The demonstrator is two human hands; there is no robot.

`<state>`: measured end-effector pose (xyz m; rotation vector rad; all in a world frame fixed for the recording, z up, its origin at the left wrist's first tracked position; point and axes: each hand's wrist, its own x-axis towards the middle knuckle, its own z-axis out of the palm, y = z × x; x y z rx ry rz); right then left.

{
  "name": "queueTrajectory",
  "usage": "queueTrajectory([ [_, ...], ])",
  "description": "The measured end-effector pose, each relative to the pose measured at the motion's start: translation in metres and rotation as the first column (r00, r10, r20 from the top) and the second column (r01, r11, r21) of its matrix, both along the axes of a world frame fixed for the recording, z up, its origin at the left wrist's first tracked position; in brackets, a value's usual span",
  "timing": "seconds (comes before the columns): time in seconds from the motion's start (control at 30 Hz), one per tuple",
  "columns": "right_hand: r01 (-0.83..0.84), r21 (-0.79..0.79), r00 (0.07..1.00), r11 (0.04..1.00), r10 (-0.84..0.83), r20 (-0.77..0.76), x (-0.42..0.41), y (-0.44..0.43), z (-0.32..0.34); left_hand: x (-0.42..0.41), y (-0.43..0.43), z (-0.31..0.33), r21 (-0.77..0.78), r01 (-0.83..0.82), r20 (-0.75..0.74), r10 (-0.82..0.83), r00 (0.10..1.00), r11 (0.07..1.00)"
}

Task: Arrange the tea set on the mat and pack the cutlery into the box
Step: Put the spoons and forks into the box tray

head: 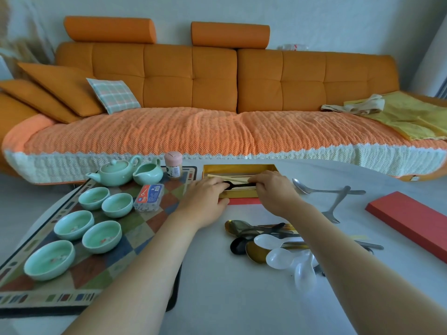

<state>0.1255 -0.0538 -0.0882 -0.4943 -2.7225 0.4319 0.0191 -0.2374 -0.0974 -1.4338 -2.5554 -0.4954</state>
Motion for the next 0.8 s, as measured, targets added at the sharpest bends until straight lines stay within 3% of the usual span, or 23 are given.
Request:
queueTrajectory([
  [0.1, -0.038, 0.024, 0.999, 0.999, 0.039, -0.033, 0.003, -0.004, 0.0, 0.002, 0.001, 0.003, 0.044, 0.016, -0.058, -0.013, 0.998, 0.999],
  [0.27, -0.084, 0.095, 0.988, 0.992, 0.071, 0.134, 0.012, -0.008, 0.005, 0.01, 0.0, 0.005, 0.088, 0.043, -0.073, -0.037, 0.997, 0.995],
  [0.67, -0.162, 0.02, 0.982, 0.987, 0.16, 0.105, 0.041, -0.021, 0.014, 0.03, -0.017, 0.019, 0.082, 0.009, -0.027, -0.007, 1.0, 0.997],
  [0.8, -0.222, 0.032, 0.975, 0.974, 0.223, -0.022, 0.051, -0.03, 0.02, 0.038, -0.027, 0.026, 0.08, 0.036, -0.059, -0.032, 0.998, 0.996],
])
